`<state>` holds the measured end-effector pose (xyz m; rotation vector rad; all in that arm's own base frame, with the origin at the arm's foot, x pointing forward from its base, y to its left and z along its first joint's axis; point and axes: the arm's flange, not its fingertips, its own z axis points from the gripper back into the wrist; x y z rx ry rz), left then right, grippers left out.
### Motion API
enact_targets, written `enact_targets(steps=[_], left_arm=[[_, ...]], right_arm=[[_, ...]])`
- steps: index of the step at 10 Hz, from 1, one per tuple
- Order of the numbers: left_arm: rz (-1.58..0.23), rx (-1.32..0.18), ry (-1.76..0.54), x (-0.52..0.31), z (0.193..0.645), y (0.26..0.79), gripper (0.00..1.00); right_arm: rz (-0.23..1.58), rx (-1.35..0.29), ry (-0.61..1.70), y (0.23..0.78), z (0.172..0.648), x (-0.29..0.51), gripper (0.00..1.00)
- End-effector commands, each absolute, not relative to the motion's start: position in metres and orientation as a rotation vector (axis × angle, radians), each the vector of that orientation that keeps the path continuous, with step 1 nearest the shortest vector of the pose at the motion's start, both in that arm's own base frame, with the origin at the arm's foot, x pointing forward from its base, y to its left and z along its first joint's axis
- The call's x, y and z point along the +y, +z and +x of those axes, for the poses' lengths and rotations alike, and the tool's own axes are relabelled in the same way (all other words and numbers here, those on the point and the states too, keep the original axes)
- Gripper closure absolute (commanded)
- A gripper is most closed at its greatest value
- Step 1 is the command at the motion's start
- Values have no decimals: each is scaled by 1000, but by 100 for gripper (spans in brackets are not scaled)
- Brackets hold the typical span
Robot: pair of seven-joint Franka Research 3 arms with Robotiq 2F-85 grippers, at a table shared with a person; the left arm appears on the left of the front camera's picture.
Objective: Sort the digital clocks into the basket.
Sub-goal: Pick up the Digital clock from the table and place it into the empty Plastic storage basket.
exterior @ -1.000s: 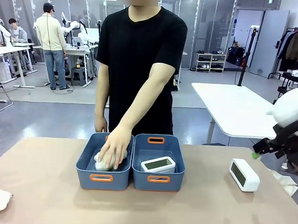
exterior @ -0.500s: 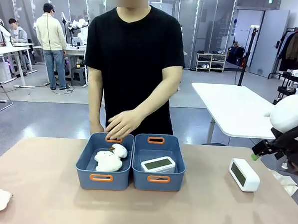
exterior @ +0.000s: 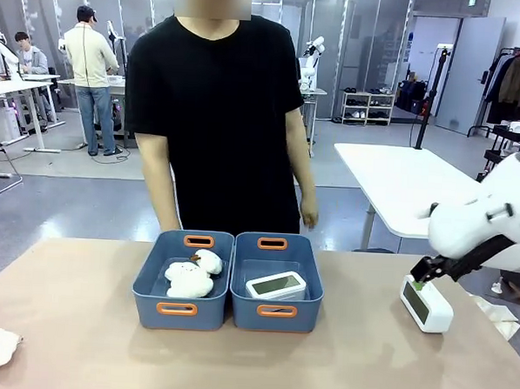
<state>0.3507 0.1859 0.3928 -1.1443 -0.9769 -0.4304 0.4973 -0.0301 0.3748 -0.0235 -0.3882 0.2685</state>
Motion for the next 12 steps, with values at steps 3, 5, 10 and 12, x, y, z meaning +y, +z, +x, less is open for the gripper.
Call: enact_targets(steps=[3, 5, 10, 12], left_arm=[[-1125, -988, -411, 182, 350, 396, 9], [-1125, -988, -411, 182, 350, 396, 9], [-1125, -988, -411, 182, 350, 396, 9], [-1125, -988, -411, 182, 350, 396, 9]], right_arm=[[-63, -249, 217, 338, 531, -13, 0], [-63, -184, 229, 322, 532, -10, 7], [-63, -159, 236, 316, 534, -16, 100], [45, -188, 243, 346, 528, -19, 88]])
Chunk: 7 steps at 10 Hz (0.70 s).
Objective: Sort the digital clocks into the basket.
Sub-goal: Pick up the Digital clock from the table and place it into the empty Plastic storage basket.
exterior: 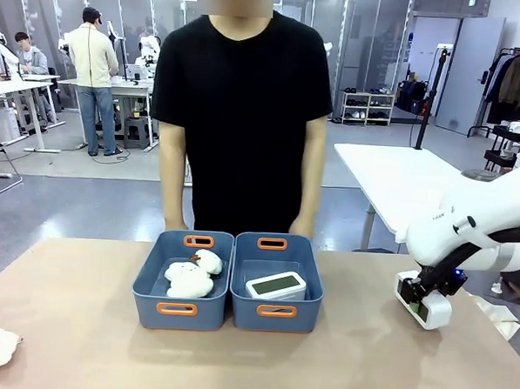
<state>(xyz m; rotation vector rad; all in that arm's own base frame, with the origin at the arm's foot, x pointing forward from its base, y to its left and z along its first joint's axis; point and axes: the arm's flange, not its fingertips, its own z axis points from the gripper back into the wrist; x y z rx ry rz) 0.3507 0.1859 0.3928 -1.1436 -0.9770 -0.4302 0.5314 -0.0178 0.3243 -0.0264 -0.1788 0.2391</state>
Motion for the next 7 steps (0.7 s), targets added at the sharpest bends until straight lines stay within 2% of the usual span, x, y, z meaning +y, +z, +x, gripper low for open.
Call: enact_targets(steps=[1, 3, 7], left_arm=[[-1125, -988, -411, 182, 350, 396, 9], [-1125, -988, -411, 182, 350, 396, 9], [-1125, -988, -411, 182, 350, 396, 9]], right_arm=[[108, -246, 298, 374, 522, -16, 88], [193, -343, 456, 420, 517, 16, 88], [300, -357, 652, 463, 526, 129, 88]])
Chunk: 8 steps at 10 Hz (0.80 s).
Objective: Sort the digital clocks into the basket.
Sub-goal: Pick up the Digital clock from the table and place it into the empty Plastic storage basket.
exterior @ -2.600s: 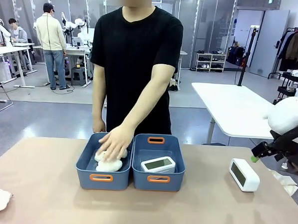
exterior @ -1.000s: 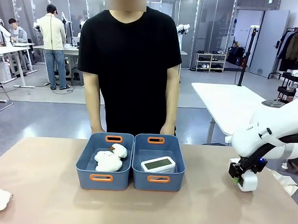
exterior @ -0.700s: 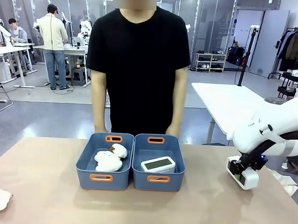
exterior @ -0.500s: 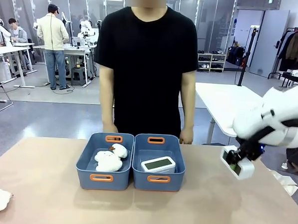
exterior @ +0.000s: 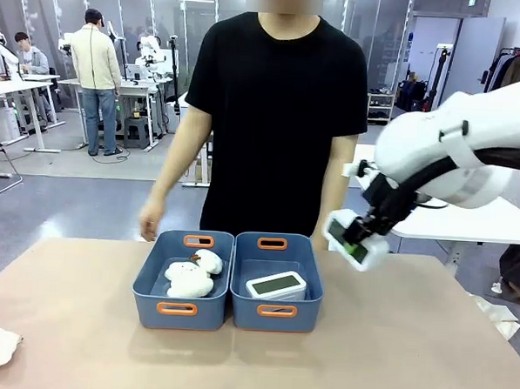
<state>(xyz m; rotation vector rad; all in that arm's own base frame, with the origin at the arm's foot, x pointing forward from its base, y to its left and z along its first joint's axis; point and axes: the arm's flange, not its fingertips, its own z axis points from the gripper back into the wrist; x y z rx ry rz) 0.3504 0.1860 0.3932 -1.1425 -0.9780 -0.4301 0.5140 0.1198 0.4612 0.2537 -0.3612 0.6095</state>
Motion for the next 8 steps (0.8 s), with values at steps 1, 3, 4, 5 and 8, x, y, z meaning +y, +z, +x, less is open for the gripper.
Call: enact_targets(steps=[1, 3, 4, 5, 8], left_arm=[[-1125, -988, -411, 182, 350, 396, 9], [-1125, -988, -411, 182, 350, 396, 9], [-1125, -988, -411, 182, 350, 396, 9], [-1125, -988, -411, 182, 350, 396, 9], [-1125, -988, -411, 182, 350, 396, 9]], right_arm=[[295, -341, 666, 471, 525, 163, 88], [265, -309, 690, 461, 532, 227, 88], [270, -275, 670, 450, 537, 253, 88], [296, -252, 634, 439, 542, 267, 88], [275, -232, 627, 407, 547, 286, 88]])
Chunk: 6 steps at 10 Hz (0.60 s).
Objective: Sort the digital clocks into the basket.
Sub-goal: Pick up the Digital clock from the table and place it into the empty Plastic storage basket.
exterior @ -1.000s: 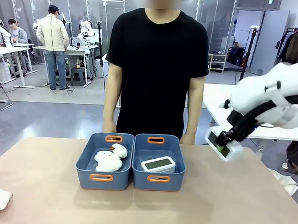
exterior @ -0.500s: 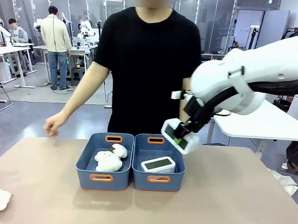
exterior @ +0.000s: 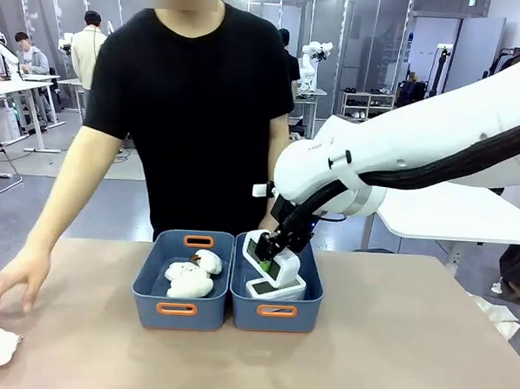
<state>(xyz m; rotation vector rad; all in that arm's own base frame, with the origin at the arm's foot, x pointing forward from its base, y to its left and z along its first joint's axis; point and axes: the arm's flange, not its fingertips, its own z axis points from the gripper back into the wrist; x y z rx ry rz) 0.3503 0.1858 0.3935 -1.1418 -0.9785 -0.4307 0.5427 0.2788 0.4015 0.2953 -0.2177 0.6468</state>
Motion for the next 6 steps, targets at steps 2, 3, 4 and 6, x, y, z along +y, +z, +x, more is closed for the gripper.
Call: enact_targets(steps=[2, 3, 4, 6], left_arm=[[-1125, -988, -411, 182, 350, 396, 9], [-1125, -988, -411, 182, 350, 396, 9], [-1125, -988, -411, 182, 350, 396, 9], [-1125, -988, -411, 182, 350, 396, 9]], right_arm=[[221, -212, 626, 395, 551, 289, 88], [200, -213, 627, 391, 551, 288, 88], [212, -209, 623, 392, 550, 288, 44], [213, -210, 624, 394, 549, 285, 19]])
